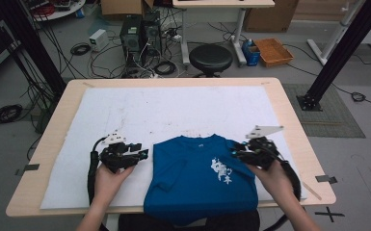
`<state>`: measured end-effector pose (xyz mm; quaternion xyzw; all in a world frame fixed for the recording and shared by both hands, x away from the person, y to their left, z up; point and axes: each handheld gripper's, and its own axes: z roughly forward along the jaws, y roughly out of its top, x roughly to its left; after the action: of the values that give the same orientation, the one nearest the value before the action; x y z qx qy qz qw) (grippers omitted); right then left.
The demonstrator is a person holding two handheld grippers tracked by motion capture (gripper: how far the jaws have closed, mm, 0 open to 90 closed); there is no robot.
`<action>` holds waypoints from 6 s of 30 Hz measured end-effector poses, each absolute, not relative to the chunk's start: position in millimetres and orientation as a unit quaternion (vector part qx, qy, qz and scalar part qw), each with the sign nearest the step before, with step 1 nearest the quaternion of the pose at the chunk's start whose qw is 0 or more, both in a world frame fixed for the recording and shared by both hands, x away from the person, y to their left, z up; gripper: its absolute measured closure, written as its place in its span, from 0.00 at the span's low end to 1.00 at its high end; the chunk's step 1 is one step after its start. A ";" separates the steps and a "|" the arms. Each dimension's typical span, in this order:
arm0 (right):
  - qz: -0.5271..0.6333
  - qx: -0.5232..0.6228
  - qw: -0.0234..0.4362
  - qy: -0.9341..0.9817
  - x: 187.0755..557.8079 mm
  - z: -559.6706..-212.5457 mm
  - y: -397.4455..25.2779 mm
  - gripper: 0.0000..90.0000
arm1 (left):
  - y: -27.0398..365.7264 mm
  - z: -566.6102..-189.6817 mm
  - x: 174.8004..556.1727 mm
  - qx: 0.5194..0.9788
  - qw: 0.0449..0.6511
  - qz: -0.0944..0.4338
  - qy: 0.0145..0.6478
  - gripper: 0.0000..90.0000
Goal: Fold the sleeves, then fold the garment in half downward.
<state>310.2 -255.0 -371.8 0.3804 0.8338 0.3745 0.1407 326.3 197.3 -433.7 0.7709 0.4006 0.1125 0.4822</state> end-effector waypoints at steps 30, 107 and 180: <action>0.381 0.208 0.058 0.899 265.7 -416.6 -257.3 0.80 | 187.3 -435.7 327.5 0.778 0.474 0.106 0.398 0.60; 0.351 0.441 0.178 0.807 371.8 -416.2 -288.0 0.72 | 182.0 -439.1 332.2 0.782 0.462 0.105 0.405 0.57; 0.473 0.408 0.201 0.755 370.1 -383.9 -326.9 0.47 | 170.4 -399.2 349.0 0.759 0.507 0.177 0.368 0.44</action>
<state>370.1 -326.9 -383.9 0.4078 0.7549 0.4726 0.2012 349.0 170.4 -399.2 0.7586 0.3684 0.1770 0.5074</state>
